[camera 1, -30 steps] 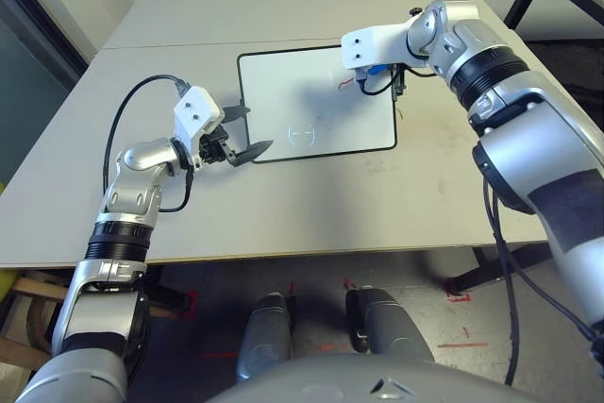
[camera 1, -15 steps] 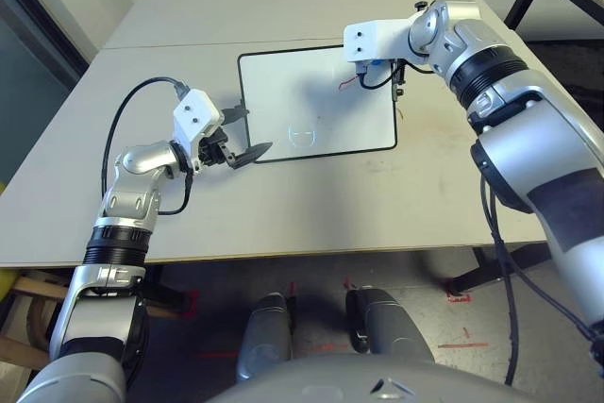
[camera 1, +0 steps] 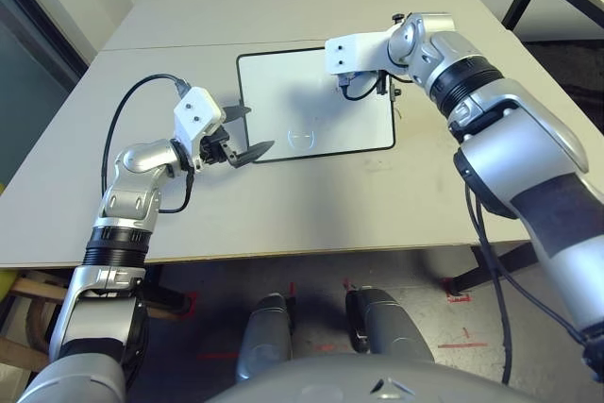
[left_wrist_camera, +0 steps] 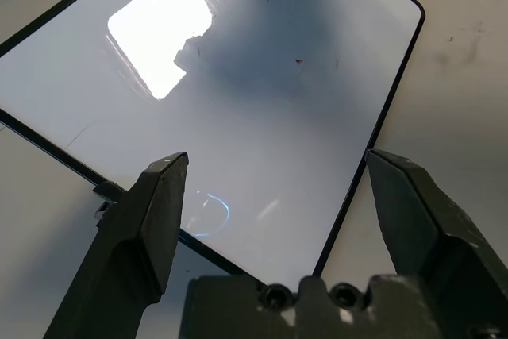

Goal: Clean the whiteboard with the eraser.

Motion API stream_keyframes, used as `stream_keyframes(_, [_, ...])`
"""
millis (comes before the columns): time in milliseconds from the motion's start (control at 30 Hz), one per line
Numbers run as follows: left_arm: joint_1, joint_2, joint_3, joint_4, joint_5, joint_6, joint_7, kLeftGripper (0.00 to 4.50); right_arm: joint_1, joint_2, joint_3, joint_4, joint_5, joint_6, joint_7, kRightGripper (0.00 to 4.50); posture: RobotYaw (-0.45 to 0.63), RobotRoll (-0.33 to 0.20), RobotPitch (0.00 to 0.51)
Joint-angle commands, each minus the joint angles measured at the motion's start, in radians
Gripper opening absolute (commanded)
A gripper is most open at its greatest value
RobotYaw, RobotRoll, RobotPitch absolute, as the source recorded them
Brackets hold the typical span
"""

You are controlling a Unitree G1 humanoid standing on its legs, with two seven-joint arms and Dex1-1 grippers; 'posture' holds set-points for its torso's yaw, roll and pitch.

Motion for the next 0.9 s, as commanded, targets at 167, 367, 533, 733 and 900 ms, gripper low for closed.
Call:
stream_keyframes(167, [0.022, 0.003, 0.009, -0.051, -0.004, 0.032, 0.015, 4.50, 0.042, 0.053, 0.029, -0.014, -0.020, -0.018, 0.025, 0.39, -0.02, 0.000, 0.075])
stream_keyframes(367, [0.031, -0.001, 0.006, -0.071, -0.006, 0.045, 0.022, 4.50, 0.057, 0.081, 0.036, -0.031, -0.025, -0.017, 0.042, 0.39, -0.02, 0.000, 0.078])
stream_keyframes(533, [0.030, -0.003, 0.005, -0.076, -0.007, 0.051, 0.027, 4.50, 0.063, 0.088, 0.040, -0.037, -0.032, -0.020, 0.046, 0.39, -0.02, 0.000, 0.077])
stream_keyframes(733, [0.028, -0.004, 0.005, -0.076, -0.007, 0.053, 0.029, 4.50, 0.061, 0.067, 0.047, -0.036, -0.044, -0.021, 0.048, 0.39, -0.02, 0.000, 0.075])
stream_keyframes(900, [0.026, -0.005, 0.005, -0.076, -0.007, 0.052, 0.030, 4.50, 0.046, 0.028, 0.054, -0.027, -0.052, -0.023, 0.039, 0.39, -0.02, 0.000, 0.075])
